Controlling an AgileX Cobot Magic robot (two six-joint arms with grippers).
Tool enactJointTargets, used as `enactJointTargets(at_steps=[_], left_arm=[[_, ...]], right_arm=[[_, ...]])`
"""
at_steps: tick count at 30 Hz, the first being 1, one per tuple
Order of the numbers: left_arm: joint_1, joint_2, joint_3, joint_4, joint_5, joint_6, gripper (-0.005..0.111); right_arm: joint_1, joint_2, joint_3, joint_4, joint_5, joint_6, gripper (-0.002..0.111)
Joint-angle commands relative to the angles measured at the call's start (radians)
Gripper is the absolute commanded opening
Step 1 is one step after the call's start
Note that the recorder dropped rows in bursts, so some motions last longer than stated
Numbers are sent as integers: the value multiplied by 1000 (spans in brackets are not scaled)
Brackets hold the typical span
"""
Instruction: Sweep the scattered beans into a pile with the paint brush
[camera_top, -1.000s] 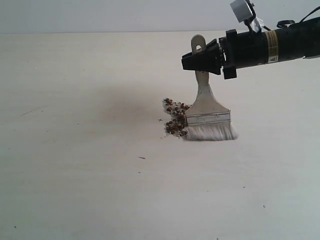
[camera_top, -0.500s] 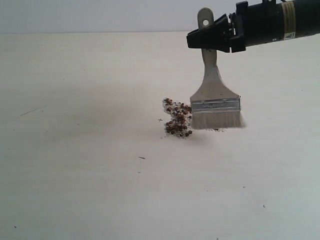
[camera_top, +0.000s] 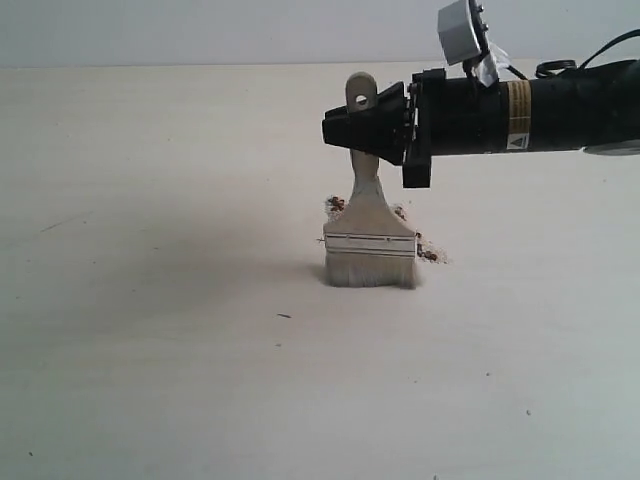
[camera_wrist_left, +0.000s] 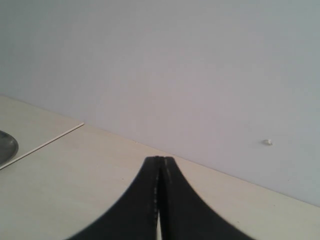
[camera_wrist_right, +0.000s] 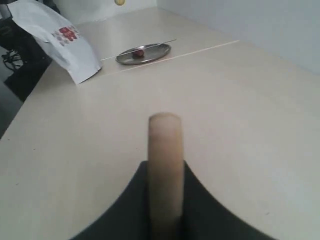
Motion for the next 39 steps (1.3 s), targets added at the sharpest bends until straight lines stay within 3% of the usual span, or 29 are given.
enactJointTargets(at_steps=[1, 15, 24, 29, 32, 39], left_arm=[[-1, -5, 3, 1, -5, 2, 0], [-1, -5, 3, 1, -5, 2, 0], [-1, -5, 3, 1, -5, 2, 0], [-1, -5, 3, 1, -5, 2, 0], [-1, -5, 3, 1, -5, 2, 0], [-1, -5, 3, 1, -5, 2, 0]], right_arm=[[2, 38, -1, 107, -5, -139, 0], [0, 60, -125, 88, -5, 19, 0], [-4, -58, -90, 310, -5, 142, 0], [19, -128, 46, 623, 45, 101, 0], [84, -131, 149, 862, 43, 25, 0], [378, -127, 254, 1555, 95, -305, 0]])
